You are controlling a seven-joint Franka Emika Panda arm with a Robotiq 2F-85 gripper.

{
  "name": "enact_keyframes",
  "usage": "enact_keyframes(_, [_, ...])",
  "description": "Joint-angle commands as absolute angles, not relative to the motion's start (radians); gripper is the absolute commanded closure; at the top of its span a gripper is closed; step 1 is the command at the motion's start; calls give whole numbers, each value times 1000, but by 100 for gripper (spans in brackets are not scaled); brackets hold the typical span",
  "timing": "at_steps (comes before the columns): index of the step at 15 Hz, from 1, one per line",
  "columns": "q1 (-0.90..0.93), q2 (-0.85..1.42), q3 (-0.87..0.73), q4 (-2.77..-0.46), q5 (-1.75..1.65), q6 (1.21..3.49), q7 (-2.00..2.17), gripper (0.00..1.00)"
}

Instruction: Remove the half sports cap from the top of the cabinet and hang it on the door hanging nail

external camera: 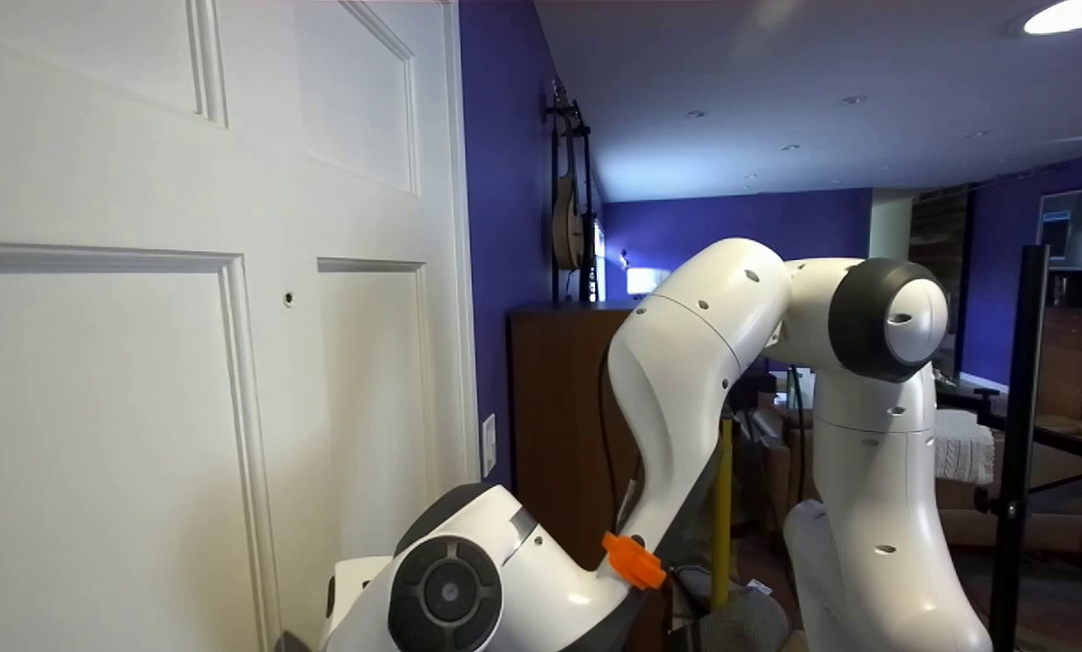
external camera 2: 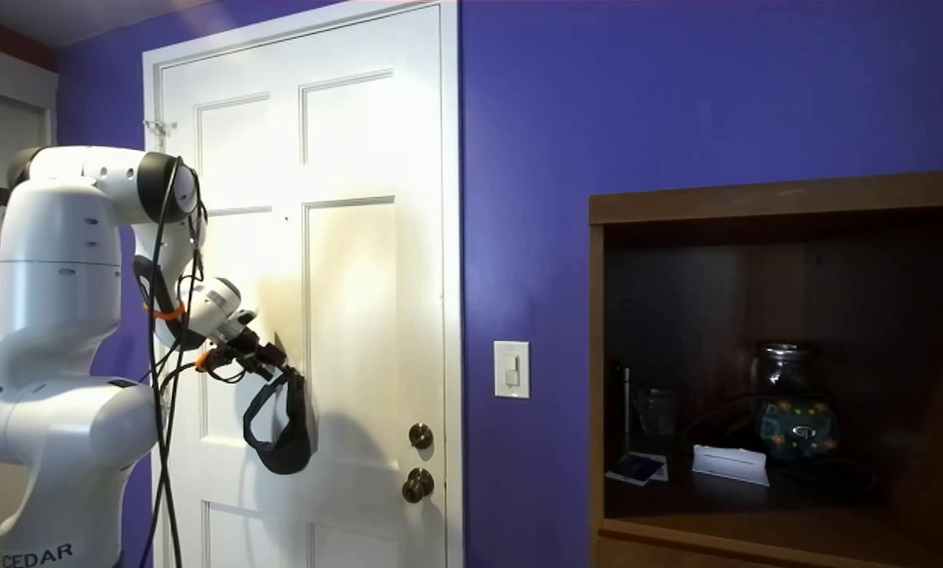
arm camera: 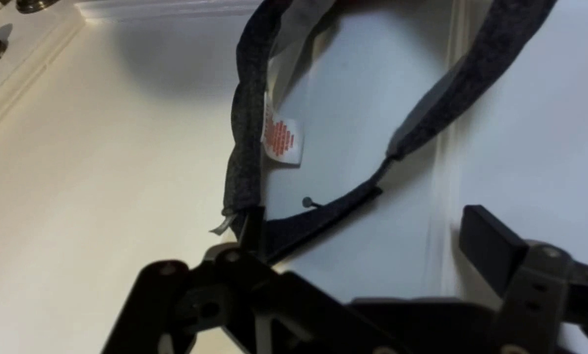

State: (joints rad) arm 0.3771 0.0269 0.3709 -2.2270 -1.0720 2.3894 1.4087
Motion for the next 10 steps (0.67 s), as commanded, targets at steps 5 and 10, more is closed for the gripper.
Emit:
enact_keyframes(5, [349, 75, 336, -2224, -1056, 2606, 1363, 0])
enact_keyframes(10, [319, 81, 313, -2257, -1032, 2769, 1297, 0])
